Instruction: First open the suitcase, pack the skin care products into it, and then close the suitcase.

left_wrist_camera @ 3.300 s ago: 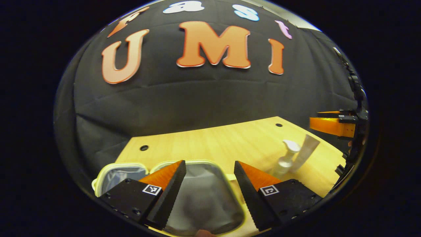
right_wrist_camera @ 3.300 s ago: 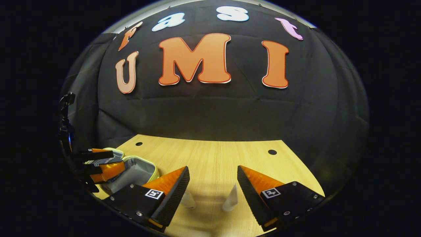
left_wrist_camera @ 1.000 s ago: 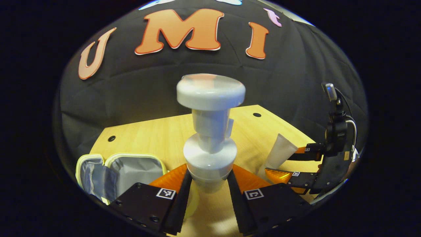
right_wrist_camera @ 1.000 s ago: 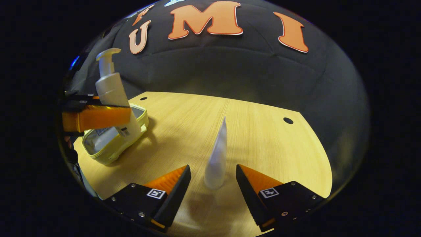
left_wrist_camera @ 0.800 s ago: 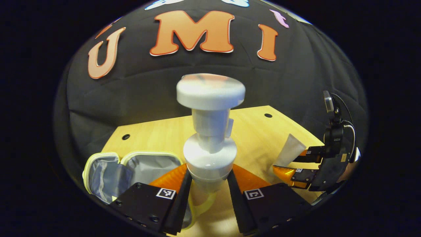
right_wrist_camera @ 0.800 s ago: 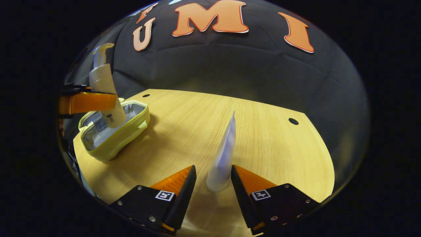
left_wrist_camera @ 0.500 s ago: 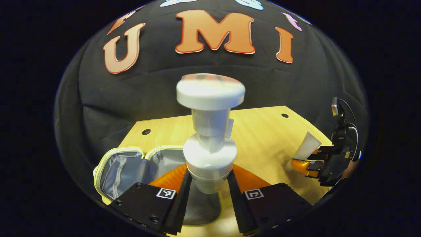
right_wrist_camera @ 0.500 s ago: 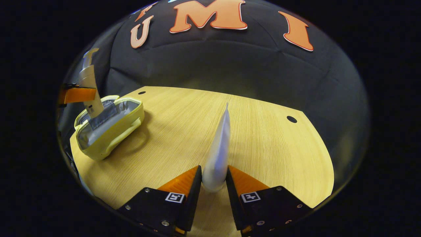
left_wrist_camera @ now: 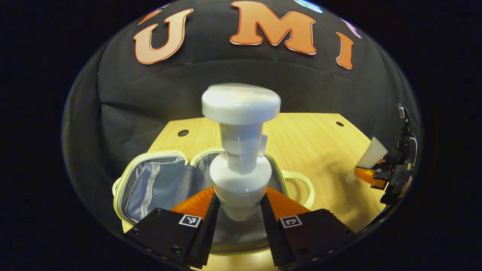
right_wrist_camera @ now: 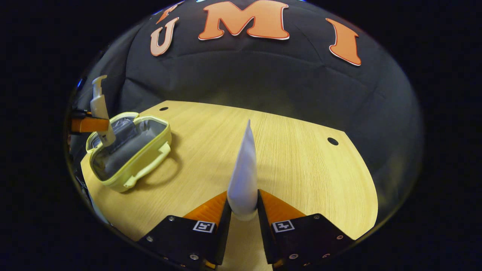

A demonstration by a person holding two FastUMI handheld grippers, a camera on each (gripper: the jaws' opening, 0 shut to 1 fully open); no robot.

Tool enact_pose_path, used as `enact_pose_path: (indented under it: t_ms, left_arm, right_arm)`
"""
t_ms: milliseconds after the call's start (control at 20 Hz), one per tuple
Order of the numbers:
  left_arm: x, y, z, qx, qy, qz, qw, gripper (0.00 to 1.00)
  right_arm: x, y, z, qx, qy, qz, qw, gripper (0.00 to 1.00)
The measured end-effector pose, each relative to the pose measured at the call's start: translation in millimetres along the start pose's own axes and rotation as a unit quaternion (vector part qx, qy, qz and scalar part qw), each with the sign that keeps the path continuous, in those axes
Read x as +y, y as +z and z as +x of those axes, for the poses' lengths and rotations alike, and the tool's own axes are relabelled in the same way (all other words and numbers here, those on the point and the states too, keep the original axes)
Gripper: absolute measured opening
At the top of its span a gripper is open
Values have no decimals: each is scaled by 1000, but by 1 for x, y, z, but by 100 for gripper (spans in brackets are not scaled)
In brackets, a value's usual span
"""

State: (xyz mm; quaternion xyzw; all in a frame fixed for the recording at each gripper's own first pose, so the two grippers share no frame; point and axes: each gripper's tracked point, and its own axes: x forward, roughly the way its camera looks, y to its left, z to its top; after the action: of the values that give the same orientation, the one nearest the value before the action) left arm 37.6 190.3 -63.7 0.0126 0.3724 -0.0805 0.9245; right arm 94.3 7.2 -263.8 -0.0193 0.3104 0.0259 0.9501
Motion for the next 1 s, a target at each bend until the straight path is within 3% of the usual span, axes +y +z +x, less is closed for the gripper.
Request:
enact_pose_path:
  t_ms: [550,1000]
  left_arm:
    - [40,-34,10,67,-40,16,997,61]
    - [43,-67,30,156,-97,55,981,63]
  right_arm:
    - [62,61,-23,-32,10,21,999,41]
    - [126,90,-37,-47,6,58,997,41]
